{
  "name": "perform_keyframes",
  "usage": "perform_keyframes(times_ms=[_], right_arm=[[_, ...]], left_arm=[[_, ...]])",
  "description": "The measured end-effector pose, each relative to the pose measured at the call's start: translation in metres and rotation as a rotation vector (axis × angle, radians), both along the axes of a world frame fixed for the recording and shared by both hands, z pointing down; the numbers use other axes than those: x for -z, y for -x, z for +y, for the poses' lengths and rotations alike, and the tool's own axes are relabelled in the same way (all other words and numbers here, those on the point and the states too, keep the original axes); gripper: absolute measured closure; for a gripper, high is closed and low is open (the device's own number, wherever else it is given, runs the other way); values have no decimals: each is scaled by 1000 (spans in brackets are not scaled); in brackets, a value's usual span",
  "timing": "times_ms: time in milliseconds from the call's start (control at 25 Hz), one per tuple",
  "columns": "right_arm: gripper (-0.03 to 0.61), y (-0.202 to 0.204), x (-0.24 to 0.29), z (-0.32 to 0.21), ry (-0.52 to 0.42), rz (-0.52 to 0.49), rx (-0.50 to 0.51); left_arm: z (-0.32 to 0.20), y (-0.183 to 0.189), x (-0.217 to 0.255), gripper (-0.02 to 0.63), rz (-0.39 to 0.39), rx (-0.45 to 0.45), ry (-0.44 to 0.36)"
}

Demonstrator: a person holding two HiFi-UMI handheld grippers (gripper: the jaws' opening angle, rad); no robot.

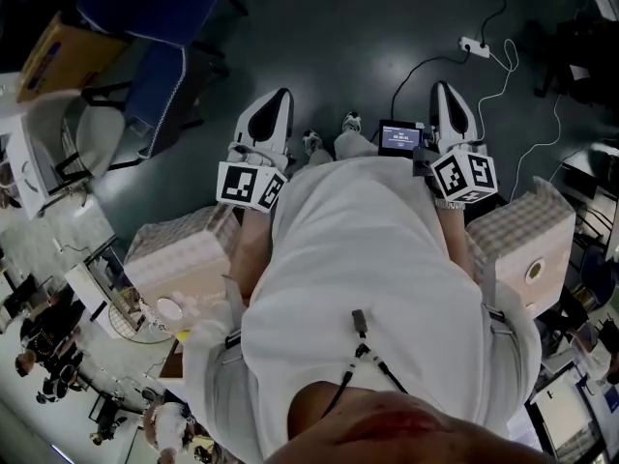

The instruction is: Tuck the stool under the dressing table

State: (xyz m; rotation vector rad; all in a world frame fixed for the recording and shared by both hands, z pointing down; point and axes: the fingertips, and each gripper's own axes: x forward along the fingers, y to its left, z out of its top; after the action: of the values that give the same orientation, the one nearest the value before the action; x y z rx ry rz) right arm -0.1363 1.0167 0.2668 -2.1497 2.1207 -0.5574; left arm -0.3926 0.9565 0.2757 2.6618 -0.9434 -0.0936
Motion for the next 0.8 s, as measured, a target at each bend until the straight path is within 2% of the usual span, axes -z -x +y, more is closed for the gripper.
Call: perform_keyframes(times_ms=[280, 640, 800], right_arm=[[571, -23, -7, -22, 7, -16, 44], [571, -80, -5, -41, -24, -47, 76], [571, -93, -9, -49, -14, -48, 97]], left_arm=[[-10, -25, 2, 607, -35, 35, 21], [-27, -89, 27, 607, -39, 44, -21], [-32, -106, 26, 607, -39, 60, -26]])
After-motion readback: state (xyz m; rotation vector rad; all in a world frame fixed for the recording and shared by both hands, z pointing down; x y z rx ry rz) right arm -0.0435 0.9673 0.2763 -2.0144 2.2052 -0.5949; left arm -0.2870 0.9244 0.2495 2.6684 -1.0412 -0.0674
